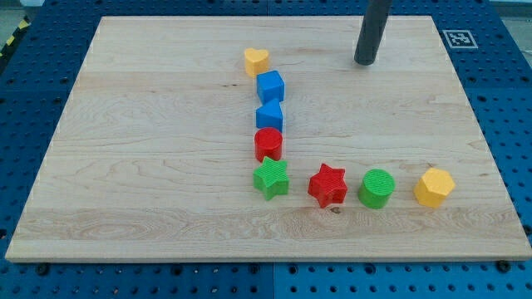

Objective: Point your arm at the green circle

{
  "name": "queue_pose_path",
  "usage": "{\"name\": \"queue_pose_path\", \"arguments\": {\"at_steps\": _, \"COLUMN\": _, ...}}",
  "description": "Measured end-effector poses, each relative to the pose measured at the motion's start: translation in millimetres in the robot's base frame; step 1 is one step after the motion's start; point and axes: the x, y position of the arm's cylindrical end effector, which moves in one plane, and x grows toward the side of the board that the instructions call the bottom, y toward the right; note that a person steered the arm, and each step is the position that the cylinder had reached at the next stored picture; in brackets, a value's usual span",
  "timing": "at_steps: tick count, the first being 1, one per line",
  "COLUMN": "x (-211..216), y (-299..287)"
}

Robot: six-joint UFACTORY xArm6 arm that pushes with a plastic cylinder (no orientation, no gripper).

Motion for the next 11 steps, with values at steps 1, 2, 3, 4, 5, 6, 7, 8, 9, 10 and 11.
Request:
{"name": "queue_pose_path", "arguments": {"at_steps": 1, "x": 0, "y": 0}}
{"name": "queue_pose_path", "arguments": {"at_steps": 2, "x": 0, "y": 0}}
{"name": "queue_pose_path", "arguments": {"at_steps": 3, "x": 17, "y": 1}}
{"name": "queue_pose_path", "arguments": {"at_steps": 4, "x": 59, "y": 4}}
{"name": "queue_pose_path", "arguments": {"at_steps": 5, "x": 95, "y": 48}}
{"name": "queue_pose_path", "arguments": {"at_steps": 6, "x": 142, "y": 120}}
{"name": "queue_pose_path", "arguments": {"at_steps": 7, "x": 210, "y": 156}}
{"name": "queue_pose_path", "arguments": {"at_steps": 8, "x": 279, "y": 162}}
{"name": "queue_pose_path", "arguments": {"at_steps": 9, "x": 297, "y": 60}}
{"name": "queue_pose_path", "arguments": {"at_steps": 10, "x": 276, "y": -37}}
{"name": "queue_pose_path", "arguments": {"at_steps": 11, "x": 275, "y": -49}}
